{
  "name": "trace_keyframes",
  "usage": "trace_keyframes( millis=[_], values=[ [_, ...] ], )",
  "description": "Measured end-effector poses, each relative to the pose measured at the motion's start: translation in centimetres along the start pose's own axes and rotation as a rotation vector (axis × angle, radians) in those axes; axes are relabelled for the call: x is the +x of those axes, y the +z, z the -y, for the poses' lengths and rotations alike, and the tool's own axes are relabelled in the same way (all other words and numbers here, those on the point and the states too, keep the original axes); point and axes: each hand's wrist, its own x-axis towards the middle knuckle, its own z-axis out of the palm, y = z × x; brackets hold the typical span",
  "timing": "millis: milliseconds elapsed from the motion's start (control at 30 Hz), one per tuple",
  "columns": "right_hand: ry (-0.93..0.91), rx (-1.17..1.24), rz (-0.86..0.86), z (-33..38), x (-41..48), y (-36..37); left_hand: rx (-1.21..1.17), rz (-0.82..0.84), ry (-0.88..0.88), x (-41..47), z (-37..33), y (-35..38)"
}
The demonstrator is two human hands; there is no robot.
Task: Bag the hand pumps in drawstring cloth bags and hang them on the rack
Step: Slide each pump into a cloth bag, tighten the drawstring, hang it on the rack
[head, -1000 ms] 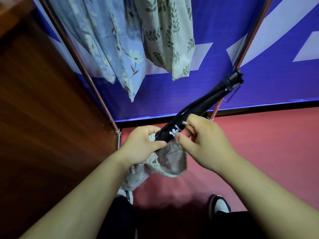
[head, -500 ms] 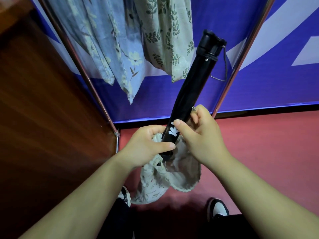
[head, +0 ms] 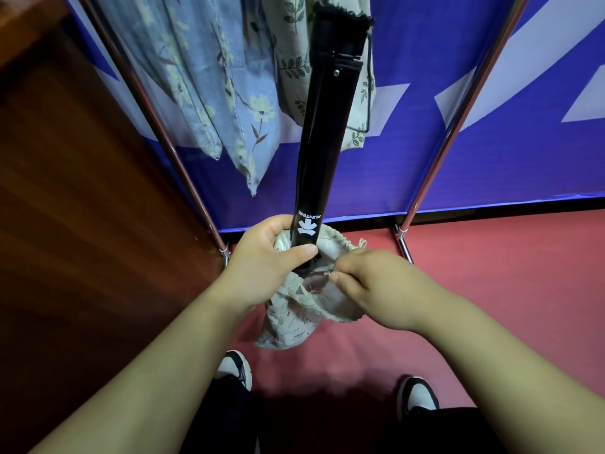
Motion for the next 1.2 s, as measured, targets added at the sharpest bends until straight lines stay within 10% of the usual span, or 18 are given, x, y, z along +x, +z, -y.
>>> trace_keyframes(
  millis=[367, 833, 1200],
  values=[
    [0.159, 0.007, -0.208, -0.7, 0.1, -0.4, -0.096, 0.008, -0.017, -0.3, -0.3, -0.3],
    [0.412, 0.891, -0.363, -1.2, 0.4, -1.4, -0.11, 0.021, -0.011, -0.3, -0.1, -0.3],
    [0.289, 1.127, -0.564, 0.9, 1.0, -2.8, -0.153, 0.006, -0.001, -0.1, -0.2, 0.5]
  ],
)
